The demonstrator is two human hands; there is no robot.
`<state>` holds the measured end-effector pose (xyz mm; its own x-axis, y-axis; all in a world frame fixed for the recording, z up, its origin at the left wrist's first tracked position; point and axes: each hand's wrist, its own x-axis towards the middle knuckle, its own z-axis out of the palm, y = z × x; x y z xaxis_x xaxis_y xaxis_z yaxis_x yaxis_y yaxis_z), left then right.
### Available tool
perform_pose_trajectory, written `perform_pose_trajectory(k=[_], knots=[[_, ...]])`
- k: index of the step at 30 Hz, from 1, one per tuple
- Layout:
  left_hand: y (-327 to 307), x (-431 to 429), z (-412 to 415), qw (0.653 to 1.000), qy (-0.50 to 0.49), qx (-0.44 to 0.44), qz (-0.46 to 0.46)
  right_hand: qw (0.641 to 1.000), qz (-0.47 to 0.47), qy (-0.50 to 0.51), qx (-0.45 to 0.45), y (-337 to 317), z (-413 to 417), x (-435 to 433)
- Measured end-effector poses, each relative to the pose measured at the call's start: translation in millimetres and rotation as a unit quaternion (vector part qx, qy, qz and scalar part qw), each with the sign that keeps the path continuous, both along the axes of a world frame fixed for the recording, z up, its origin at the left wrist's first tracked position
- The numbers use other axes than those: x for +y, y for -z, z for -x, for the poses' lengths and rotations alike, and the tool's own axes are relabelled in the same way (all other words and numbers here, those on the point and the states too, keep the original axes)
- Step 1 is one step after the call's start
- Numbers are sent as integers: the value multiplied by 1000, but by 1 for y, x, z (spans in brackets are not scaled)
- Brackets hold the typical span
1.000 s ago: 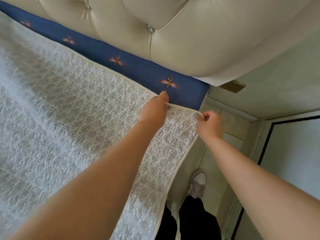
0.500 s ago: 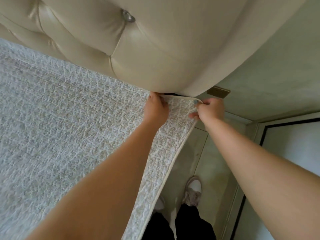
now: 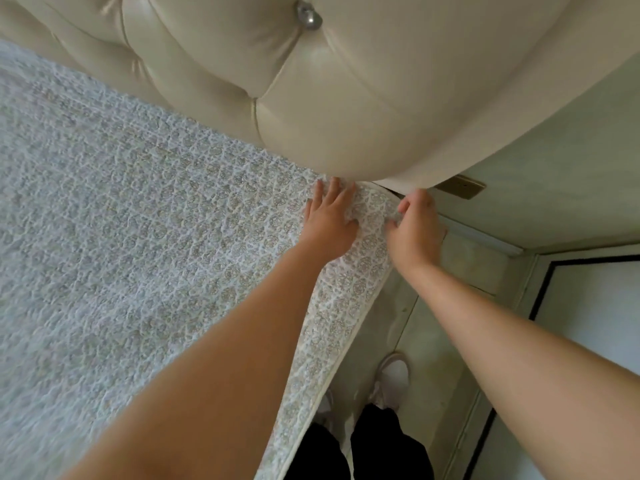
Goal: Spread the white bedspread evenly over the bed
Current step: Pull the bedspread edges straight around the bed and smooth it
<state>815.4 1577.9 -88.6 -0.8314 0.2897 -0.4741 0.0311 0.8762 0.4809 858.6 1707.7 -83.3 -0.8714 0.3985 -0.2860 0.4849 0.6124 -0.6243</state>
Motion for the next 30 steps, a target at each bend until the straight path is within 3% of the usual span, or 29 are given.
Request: perform_pose_trajectory(k=[3, 9, 15, 22, 30], knots=[[-11, -24, -7, 993, -83, 28, -83, 988, 33, -149, -14, -3, -8, -27], [-16, -106, -52, 970, -218, 99, 47, 942, -25, -334, -15, -18, -13, -84], [-3, -199, -100, 965, -235, 84, 83, 904, -52, -422, -47, -16, -16, -150], [-1, -312, -188, 967, -225, 17, 123, 817, -92, -557, -116, -6, -56, -262], [-7, -366, -221, 955, -270, 60, 102, 771, -171, -610, -66, -6, -76, -344]])
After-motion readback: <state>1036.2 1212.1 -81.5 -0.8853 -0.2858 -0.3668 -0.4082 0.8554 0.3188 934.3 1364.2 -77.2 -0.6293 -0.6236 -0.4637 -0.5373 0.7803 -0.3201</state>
